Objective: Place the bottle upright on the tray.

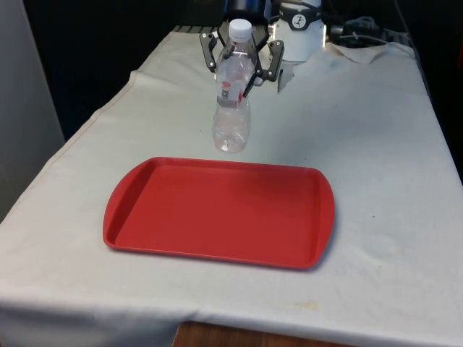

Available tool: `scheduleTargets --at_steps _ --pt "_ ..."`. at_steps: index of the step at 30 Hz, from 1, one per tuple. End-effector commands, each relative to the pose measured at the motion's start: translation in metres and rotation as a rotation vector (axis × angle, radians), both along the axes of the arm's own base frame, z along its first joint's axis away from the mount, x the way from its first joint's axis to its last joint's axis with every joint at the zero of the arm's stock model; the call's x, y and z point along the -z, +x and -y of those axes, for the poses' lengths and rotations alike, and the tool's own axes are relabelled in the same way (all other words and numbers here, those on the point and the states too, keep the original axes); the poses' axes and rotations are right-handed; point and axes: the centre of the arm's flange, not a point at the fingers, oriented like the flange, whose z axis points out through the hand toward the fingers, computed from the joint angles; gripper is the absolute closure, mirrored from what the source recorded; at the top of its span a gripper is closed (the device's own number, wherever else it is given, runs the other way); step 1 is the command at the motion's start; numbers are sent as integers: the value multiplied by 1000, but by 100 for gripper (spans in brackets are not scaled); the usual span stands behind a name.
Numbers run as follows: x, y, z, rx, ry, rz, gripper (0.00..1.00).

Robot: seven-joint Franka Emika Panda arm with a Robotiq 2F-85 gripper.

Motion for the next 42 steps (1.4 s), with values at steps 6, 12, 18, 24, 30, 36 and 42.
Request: scheduleTargets --at_steps 6,12,18,24,30,36,42 --pt "-13 8 -6 22 2 48 64" --pt "-15 10 -6 38 4 61 64" --pt "-17 15 -5 65 6 82 64" --pt "-17 17 -6 87 5 97 64" --pt "-13 17 -7 109 11 102 64" --pt "-6 17 -8 138 20 102 64" --pt "0 18 -8 158 23 103 64"
